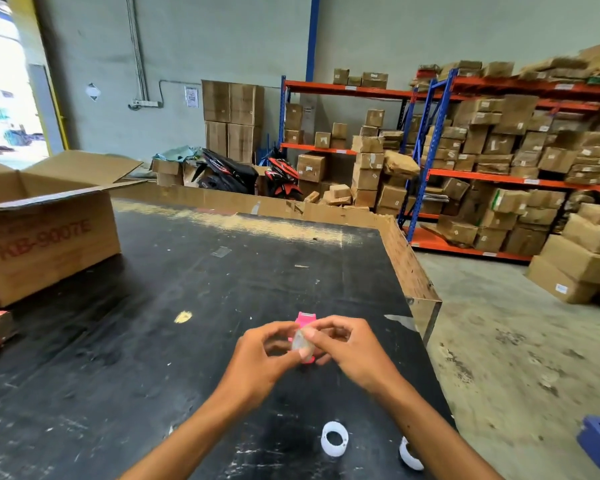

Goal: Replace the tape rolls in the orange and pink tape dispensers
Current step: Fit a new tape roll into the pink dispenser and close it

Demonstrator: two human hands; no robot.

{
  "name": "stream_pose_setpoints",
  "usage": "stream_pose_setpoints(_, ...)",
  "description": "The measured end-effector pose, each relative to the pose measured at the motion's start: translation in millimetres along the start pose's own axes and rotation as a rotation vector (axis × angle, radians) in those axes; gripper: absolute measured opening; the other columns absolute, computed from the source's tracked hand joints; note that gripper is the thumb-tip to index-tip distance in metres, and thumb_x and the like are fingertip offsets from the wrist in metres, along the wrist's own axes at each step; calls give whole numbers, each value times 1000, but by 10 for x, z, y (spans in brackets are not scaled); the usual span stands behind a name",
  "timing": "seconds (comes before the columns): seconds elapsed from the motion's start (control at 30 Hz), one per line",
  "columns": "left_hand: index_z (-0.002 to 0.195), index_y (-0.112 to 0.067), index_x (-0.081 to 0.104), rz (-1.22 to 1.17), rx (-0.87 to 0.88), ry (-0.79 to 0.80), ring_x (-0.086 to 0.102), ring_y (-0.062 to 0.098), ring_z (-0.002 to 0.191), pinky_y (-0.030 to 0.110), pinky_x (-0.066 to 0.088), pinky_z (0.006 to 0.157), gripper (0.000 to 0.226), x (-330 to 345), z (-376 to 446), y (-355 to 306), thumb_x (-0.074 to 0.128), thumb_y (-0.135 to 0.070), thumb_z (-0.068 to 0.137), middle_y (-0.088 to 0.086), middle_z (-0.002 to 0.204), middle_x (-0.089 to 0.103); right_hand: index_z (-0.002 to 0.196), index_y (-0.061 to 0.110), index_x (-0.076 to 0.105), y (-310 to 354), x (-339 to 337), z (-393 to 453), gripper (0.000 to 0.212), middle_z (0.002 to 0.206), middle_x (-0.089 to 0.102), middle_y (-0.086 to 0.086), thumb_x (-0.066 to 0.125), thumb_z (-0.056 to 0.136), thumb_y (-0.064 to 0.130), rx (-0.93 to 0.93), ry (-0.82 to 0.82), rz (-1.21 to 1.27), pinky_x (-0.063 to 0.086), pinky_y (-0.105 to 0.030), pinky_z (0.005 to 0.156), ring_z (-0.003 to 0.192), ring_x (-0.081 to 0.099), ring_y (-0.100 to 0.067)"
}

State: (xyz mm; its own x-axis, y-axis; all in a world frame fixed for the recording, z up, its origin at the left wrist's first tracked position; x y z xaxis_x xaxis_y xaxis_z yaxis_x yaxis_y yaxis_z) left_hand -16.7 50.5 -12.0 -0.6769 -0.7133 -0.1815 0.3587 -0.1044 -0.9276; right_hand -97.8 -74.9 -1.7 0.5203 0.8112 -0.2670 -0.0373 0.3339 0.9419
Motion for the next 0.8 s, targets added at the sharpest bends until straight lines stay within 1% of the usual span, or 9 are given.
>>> stream_pose_setpoints(0.13,112,-28,64,110,25,-53,67,-8,87,8,53,70,48,21,238,211,82,-14,70,-18,92,73,91,1,70,-1,17,199,18,75,70,-16,74,80,15,81,-92,-127,58,-36,66,64,67,-23)
stream_pose_setpoints(0.23,135,-17,49,188,-25,-18,61,-10,102,5,49,78,71,4,471,465,81,-19,71,-7,123,63,83,5,72,-78,-50,424,16,80,74,-18,76,76,18,141,-195,-238,60,-45,76,74,72,-33)
stream_pose_setpoints(0.33,141,-13,42,370,-77,91,48,8,128,19,42,100,78,0,681,721,78,-16,73,3,145,49,80,6,70,-225,-92,624,19,83,73,-16,79,72,21,213,-256,-311,59,-50,78,80,72,-32)
stream_pose_setpoints(0.4,138,-13,46,411,-89,144,48,9,127,18,39,100,73,4,772,875,79,-19,73,2,142,52,84,9,69,-343,-90,743,22,90,71,-14,79,70,23,267,-280,-361,58,-51,80,84,71,-32)
stream_pose_setpoints(0.5,127,-17,59,398,-55,213,50,-8,102,-4,36,80,60,41,853,1000,79,-26,72,-10,124,61,74,17,65,-485,-26,880,17,90,72,-15,79,68,25,333,-259,-452,59,-49,79,80,71,-33)
stream_pose_setpoints(0.57,114,-23,68,343,-47,242,63,-1,90,14,50,86,44,83,864,1082,79,-31,72,-7,112,73,68,20,63,-570,22,943,15,88,72,-15,78,68,22,370,-248,-496,60,-42,75,77,71,-30)
stream_pose_setpoints(0.67,105,-25,71,255,-76,207,70,18,87,41,55,85,35,99,826,1188,79,-32,71,-2,94,77,80,17,68,-652,67,1006,15,90,68,-6,77,69,23,416,-232,-572,43,-9,49,72,60,-16)
stream_pose_setpoints(0.73,104,-24,71,203,-72,173,71,19,87,42,56,85,36,95,814,1247,80,-27,70,-1,93,77,87,15,69,-678,108,1051,21,88,67,-5,77,69,23,424,-220,-613,34,-9,40,69,55,-13)
stream_pose_setpoints(0.8,104,-24,72,169,-69,152,71,15,89,40,56,87,37,97,807,1280,82,-26,69,-2,95,77,87,11,71,-722,124,1073,21,92,70,-7,76,70,21,443,-198,-633,38,-19,50,73,56,-14)
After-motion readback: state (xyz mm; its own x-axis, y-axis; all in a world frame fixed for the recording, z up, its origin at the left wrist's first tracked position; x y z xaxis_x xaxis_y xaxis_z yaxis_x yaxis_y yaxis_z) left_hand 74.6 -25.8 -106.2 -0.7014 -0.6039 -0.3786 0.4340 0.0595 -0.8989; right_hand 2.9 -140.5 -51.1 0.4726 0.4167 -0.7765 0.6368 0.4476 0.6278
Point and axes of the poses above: each hand's wrist, its own z-axis towards the middle knuckle, its own x-axis out of the palm, y = z × x, the point moved 5 cm from there along z, towards the middle knuckle
